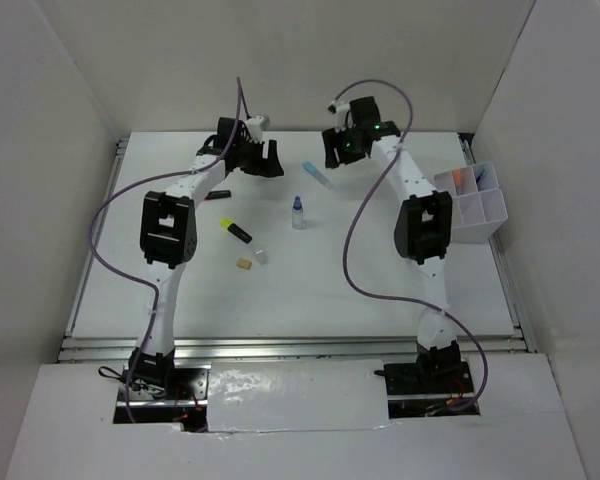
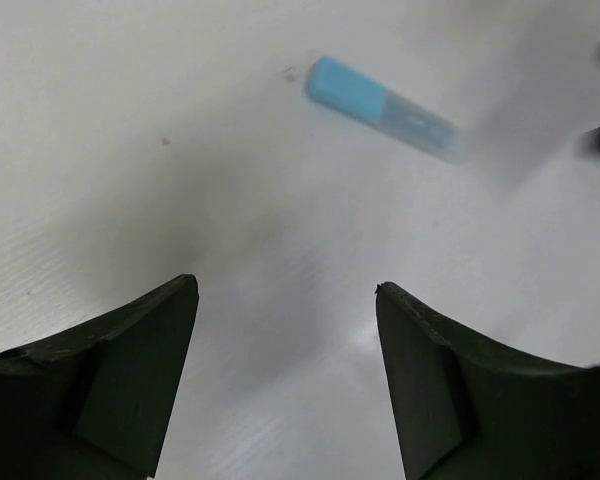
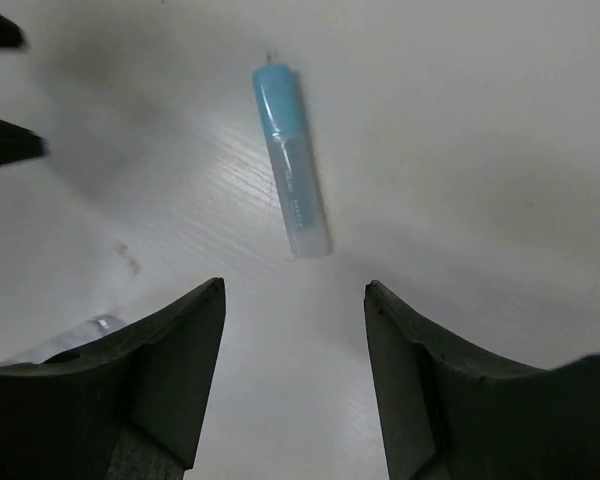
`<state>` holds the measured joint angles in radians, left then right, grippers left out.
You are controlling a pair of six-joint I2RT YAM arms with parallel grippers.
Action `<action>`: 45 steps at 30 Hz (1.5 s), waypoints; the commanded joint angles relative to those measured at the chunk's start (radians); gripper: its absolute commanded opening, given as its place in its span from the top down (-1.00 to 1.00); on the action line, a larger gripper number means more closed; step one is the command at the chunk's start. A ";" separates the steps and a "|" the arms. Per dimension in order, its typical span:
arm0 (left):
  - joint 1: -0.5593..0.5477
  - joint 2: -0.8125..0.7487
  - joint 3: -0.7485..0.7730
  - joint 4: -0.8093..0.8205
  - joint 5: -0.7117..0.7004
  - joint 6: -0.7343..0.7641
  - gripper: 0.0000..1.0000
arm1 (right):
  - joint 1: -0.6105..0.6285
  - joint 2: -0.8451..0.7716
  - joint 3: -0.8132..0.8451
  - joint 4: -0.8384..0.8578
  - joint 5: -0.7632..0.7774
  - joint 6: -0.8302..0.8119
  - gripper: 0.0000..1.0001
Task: Sort the stationery into containers
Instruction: Grab a piece of stationery with the right arm
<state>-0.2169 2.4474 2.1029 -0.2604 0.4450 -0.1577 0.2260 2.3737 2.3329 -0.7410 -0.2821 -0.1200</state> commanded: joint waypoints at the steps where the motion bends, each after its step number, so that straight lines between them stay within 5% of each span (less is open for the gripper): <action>1: -0.007 -0.149 -0.015 0.032 0.118 -0.042 -0.68 | 0.084 0.077 0.059 -0.114 0.156 -0.199 -0.28; 15: 0.010 -0.390 -0.263 0.102 0.218 -0.120 -0.65 | 0.113 0.148 0.031 -0.031 0.185 -0.299 -0.31; 33: 0.033 -0.421 -0.327 0.130 0.254 -0.195 -0.65 | 0.104 0.239 0.101 -0.017 0.073 -0.418 -0.29; 41: 0.056 -0.416 -0.297 0.125 0.290 -0.255 -0.65 | 0.110 0.300 0.183 -0.049 0.074 -0.463 -0.01; 43: 0.059 -0.421 -0.296 0.133 0.296 -0.266 -0.65 | 0.110 0.300 0.187 -0.055 0.067 -0.477 0.17; 44: 0.060 -0.422 -0.297 0.136 0.296 -0.269 -0.65 | 0.110 0.302 0.186 -0.064 0.061 -0.480 0.48; 45: 0.062 -0.426 -0.296 0.135 0.296 -0.269 -0.65 | 0.110 0.297 0.183 -0.064 0.060 -0.483 0.56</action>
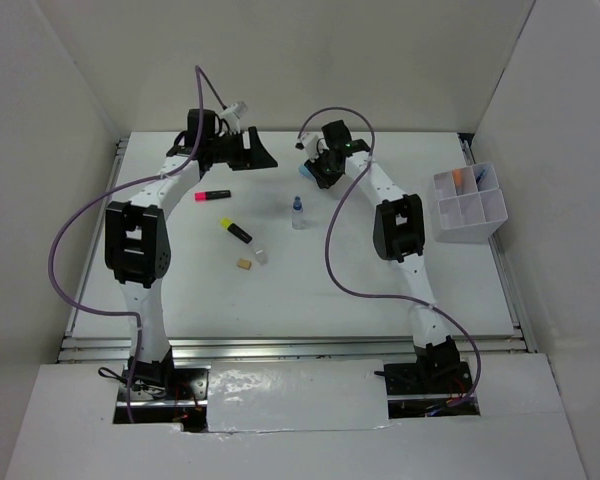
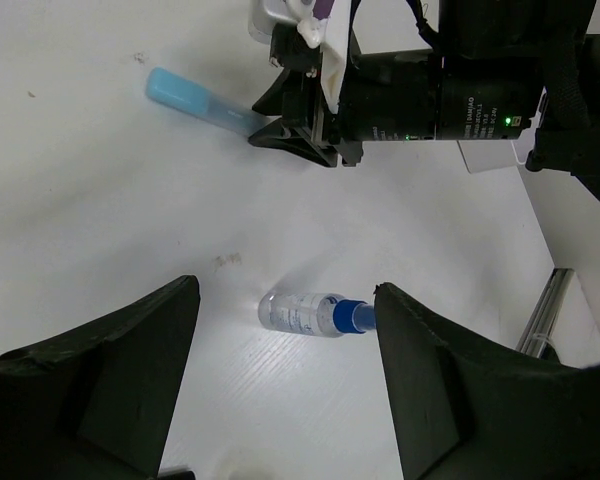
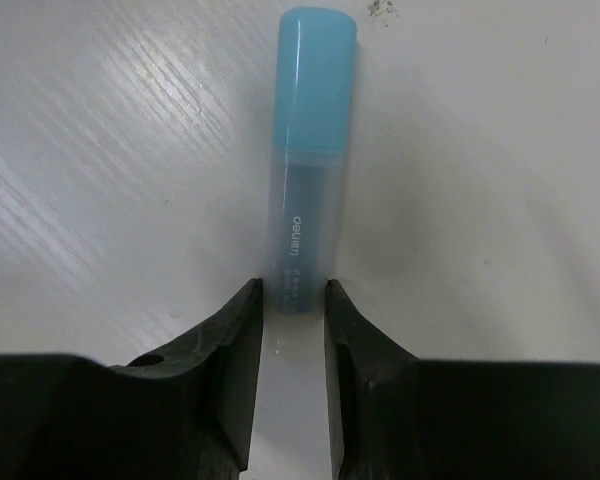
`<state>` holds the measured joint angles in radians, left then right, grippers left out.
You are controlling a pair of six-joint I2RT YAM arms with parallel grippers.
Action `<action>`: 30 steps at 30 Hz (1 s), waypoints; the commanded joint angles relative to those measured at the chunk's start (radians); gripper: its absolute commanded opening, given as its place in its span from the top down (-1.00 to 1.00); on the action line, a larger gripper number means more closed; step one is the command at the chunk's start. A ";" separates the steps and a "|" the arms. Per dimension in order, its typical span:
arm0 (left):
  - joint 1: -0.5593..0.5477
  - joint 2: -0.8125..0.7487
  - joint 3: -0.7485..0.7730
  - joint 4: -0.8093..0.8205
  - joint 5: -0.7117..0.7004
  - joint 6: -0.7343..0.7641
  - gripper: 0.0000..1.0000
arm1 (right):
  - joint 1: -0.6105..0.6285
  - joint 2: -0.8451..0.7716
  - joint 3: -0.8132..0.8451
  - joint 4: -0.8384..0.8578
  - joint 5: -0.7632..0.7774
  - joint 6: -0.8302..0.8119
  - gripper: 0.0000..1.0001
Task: Sort the stationery into containers
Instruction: Grab a piece of stationery with the right arm, then pass the stationery from the right arm to the left
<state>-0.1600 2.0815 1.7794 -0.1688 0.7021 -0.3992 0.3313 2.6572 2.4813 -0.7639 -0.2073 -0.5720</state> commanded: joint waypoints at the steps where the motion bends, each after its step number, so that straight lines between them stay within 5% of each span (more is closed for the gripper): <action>1: 0.005 -0.058 0.029 0.041 0.039 -0.021 -0.65 | 0.006 0.009 0.025 -0.044 -0.020 -0.041 0.66; 4: 0.005 -0.060 0.026 0.034 0.034 -0.009 -0.65 | 0.011 -0.055 -0.051 -0.031 -0.017 -0.052 1.00; 8: 0.014 -0.093 -0.026 0.075 0.020 -0.015 -0.66 | 0.000 -0.184 -0.234 0.044 0.002 0.006 1.00; 14: 0.091 -0.237 -0.254 0.441 0.010 -0.225 -0.65 | -0.066 -0.448 -0.326 0.175 0.008 0.248 1.00; 20: 0.125 -0.369 -0.329 0.644 0.054 -0.417 -0.63 | -0.127 -0.735 -0.439 0.241 -0.082 0.525 1.00; 30: -0.081 -0.653 -0.541 0.692 0.002 -0.478 -0.65 | -0.014 -1.264 -1.000 0.478 -0.129 0.768 1.00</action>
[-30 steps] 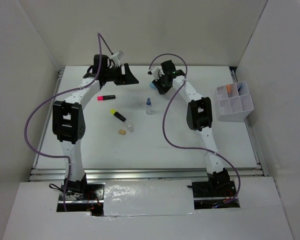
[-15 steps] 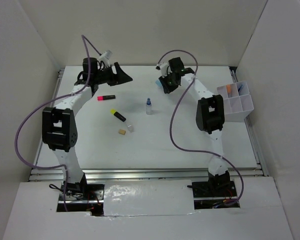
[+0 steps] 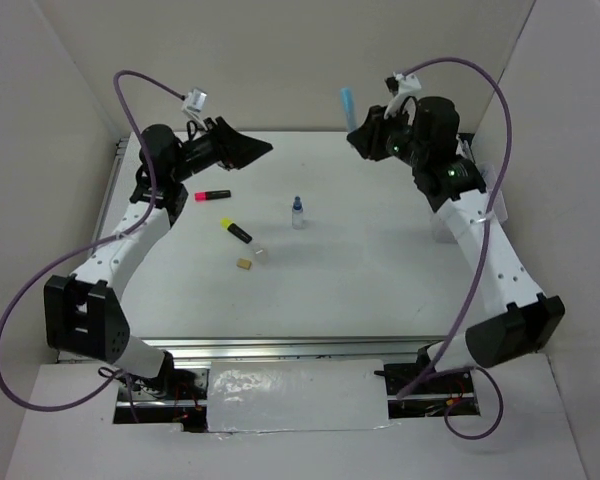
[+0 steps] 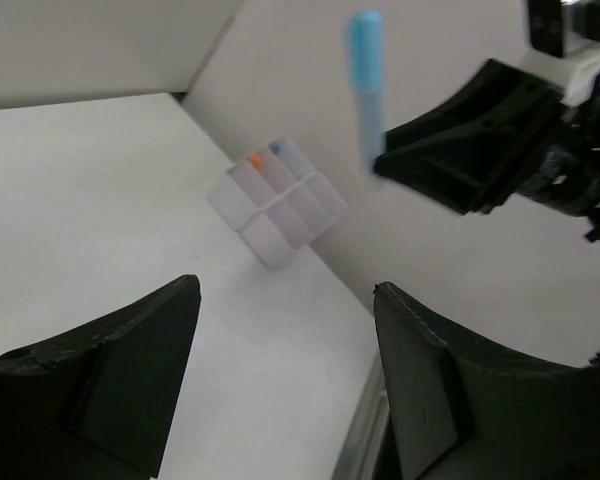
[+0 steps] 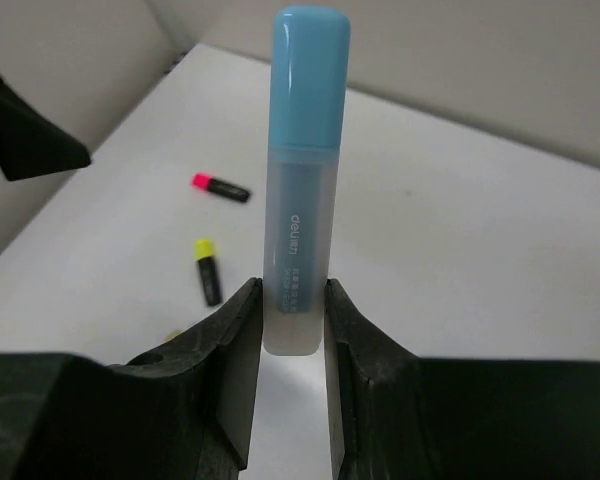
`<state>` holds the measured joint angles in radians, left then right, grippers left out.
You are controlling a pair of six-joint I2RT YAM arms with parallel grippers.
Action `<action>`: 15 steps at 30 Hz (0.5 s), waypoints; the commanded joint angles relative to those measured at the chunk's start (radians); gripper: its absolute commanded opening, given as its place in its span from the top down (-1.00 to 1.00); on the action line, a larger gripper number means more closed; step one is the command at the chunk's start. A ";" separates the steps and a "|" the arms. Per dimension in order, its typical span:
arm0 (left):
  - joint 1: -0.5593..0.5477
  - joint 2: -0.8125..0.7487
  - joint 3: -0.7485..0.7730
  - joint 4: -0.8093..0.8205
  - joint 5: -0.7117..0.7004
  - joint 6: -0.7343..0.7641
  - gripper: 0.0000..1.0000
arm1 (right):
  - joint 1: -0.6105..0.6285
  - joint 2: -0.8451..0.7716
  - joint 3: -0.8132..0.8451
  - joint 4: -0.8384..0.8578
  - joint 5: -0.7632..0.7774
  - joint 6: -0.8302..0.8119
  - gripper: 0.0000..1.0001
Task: Sort the stationery into containers
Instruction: Pass the stationery from the right arm to the left
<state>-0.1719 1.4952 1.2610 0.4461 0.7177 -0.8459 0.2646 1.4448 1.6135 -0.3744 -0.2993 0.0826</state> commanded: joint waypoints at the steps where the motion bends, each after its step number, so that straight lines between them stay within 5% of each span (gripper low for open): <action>1: -0.107 -0.091 -0.041 0.089 -0.026 -0.042 -0.65 | 0.074 -0.078 -0.168 0.106 -0.031 0.127 1.00; 5: -0.176 -0.113 -0.055 0.137 -0.070 -0.116 -0.65 | 0.174 -0.187 -0.288 0.166 0.054 0.180 1.00; 15: -0.256 -0.119 0.003 -0.095 -0.190 0.005 -0.58 | 0.275 -0.250 -0.326 0.192 0.089 0.204 1.00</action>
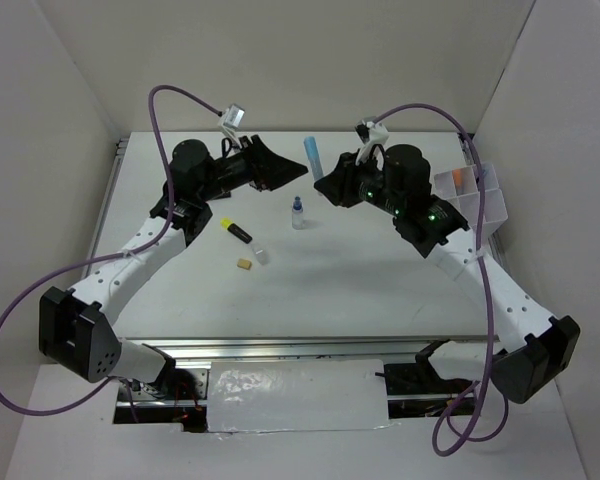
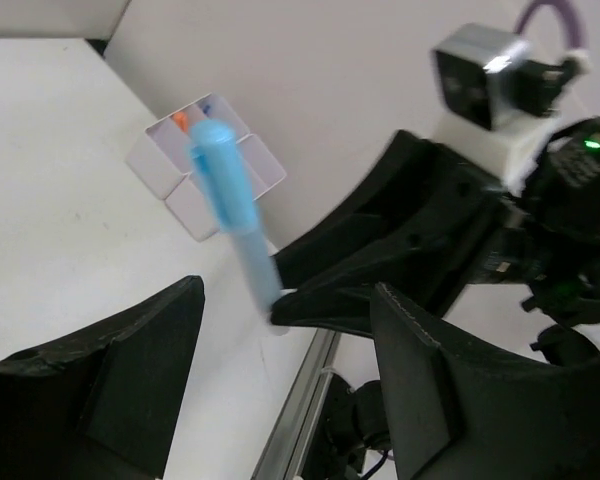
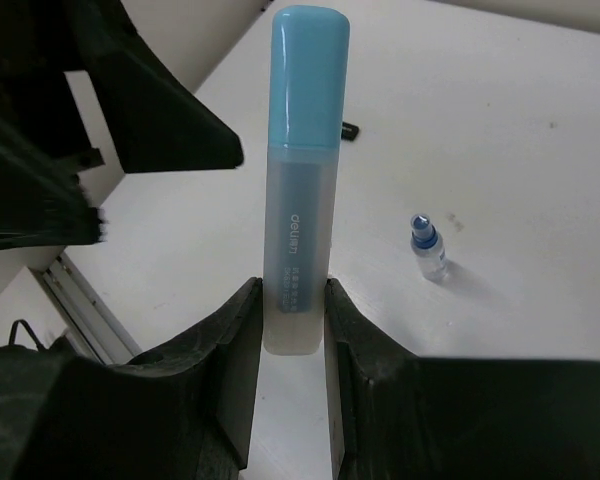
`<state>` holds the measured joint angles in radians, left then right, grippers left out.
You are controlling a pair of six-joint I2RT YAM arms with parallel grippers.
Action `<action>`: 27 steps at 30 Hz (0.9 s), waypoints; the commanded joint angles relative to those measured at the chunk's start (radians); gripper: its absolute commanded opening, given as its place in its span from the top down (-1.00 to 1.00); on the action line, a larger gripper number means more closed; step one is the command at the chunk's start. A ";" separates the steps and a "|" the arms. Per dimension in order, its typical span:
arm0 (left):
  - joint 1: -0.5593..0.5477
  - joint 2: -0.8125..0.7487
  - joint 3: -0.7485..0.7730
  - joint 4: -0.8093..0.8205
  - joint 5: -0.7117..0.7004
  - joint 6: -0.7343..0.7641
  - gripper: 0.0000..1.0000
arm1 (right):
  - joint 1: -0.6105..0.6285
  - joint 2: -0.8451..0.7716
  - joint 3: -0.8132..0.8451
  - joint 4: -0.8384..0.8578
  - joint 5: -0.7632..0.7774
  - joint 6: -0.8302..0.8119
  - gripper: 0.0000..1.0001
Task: Sort the stationery into containers
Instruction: Pass the stationery from the right arm to the left
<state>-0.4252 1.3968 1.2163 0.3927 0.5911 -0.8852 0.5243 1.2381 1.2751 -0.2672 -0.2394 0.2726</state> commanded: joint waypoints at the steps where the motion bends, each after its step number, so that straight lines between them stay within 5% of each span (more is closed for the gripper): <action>1: -0.004 -0.013 0.051 -0.069 -0.080 0.052 -0.56 | 0.026 -0.040 0.015 0.083 0.032 0.013 1.00; 13: -0.038 0.041 0.088 -0.071 -0.068 0.072 -0.41 | 0.098 0.017 0.067 0.088 0.035 -0.003 1.00; 21: -0.072 0.042 0.032 -0.075 -0.053 0.069 0.18 | 0.123 0.038 0.099 0.092 0.040 -0.003 1.00; 23: -0.072 0.034 0.040 -0.092 -0.045 0.100 0.36 | 0.121 0.034 0.102 0.074 0.020 -0.019 0.63; 24: -0.069 0.031 0.046 -0.127 -0.028 0.147 0.41 | 0.115 0.028 0.112 0.045 0.005 -0.032 0.27; 27: -0.032 0.011 0.051 -0.158 0.015 0.202 0.61 | 0.080 0.002 0.130 -0.024 -0.115 -0.096 -0.15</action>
<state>-0.4782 1.4391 1.2530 0.2588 0.5388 -0.7795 0.6250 1.2739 1.3327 -0.2718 -0.2531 0.2405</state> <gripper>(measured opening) 0.361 0.541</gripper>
